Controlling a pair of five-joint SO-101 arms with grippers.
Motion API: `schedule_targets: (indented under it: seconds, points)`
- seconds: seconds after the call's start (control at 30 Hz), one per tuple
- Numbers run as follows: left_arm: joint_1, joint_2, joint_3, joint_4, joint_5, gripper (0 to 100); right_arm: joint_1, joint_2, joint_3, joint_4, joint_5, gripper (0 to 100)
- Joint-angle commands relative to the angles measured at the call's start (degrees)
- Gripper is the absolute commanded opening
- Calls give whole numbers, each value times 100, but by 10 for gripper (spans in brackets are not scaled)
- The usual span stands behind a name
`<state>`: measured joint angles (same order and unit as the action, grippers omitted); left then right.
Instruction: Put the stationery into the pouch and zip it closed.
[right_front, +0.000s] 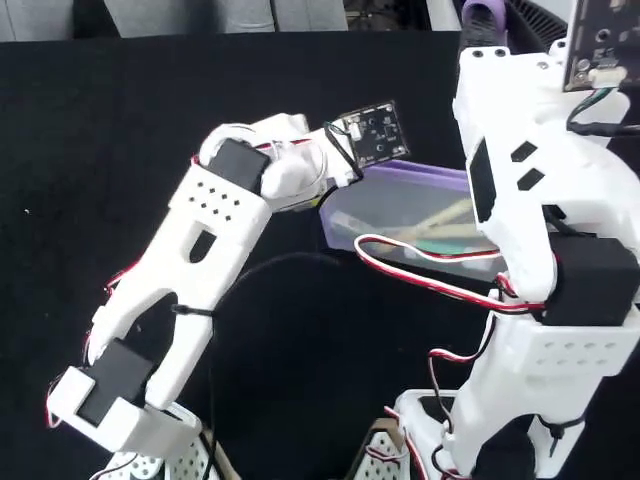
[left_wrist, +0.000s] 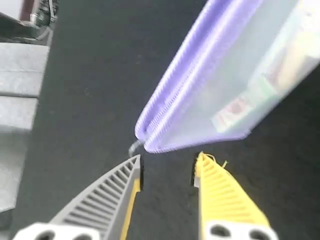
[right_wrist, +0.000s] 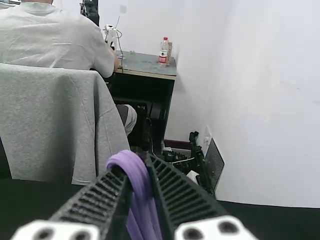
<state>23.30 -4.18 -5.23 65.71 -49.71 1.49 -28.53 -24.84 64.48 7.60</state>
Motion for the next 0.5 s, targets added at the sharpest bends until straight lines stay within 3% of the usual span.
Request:
schedule_targets:
  seconds: [0.0, 0.23, 0.47]
  points:
    - [66, -255, 127, -738, -62, 185, -35, -171, -233, 9, 35, 11]
    - [347, -246, 453, -1477, -18, 181, -35, -171, -233, 9, 35, 11]
    - [620, -255, 611, -2022, 607, 181, -35, -171, -233, 9, 35, 11]
